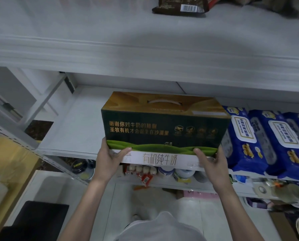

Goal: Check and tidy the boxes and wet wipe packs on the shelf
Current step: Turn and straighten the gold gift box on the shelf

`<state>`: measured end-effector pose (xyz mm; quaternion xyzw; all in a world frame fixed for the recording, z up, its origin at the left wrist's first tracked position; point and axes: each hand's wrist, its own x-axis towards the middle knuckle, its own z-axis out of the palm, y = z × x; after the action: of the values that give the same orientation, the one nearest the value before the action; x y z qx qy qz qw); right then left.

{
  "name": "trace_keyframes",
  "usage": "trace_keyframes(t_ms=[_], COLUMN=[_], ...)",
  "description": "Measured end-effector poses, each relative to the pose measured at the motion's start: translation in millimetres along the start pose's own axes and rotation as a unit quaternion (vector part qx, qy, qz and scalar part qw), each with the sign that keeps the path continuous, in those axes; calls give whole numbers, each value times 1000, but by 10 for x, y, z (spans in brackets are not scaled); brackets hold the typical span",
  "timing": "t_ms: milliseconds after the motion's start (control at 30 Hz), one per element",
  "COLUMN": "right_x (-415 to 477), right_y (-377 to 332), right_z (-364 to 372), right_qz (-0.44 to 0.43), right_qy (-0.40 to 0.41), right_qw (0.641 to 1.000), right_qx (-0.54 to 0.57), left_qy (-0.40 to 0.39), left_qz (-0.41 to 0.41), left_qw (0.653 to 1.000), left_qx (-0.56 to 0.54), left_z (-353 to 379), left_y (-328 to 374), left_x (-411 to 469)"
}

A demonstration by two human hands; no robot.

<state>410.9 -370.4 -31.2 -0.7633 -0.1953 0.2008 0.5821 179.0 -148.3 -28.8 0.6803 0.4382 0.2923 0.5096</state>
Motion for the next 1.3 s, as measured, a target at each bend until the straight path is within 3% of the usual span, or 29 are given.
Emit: trace_keyframes(t_ms=[600,1033,1200,1300], right_x=[581,847,892,701], right_y=[-369,-316,-297,-410], right_z=[129,89,83,22], right_qz=[47,96,97,92], right_qy=[54,39,24,-7], right_qw=[997,988,988,995], right_qx=[-12,-118,-114,-50], left_qy=[41,-4,1,11], left_qz=[-46,-105,-110,-114], left_qw=[998,987,988,993], left_qx=[-28,122,108,-3], left_z=[72,26,41,11], left_y=[223,446,492,457], left_x=[523,612,599,444])
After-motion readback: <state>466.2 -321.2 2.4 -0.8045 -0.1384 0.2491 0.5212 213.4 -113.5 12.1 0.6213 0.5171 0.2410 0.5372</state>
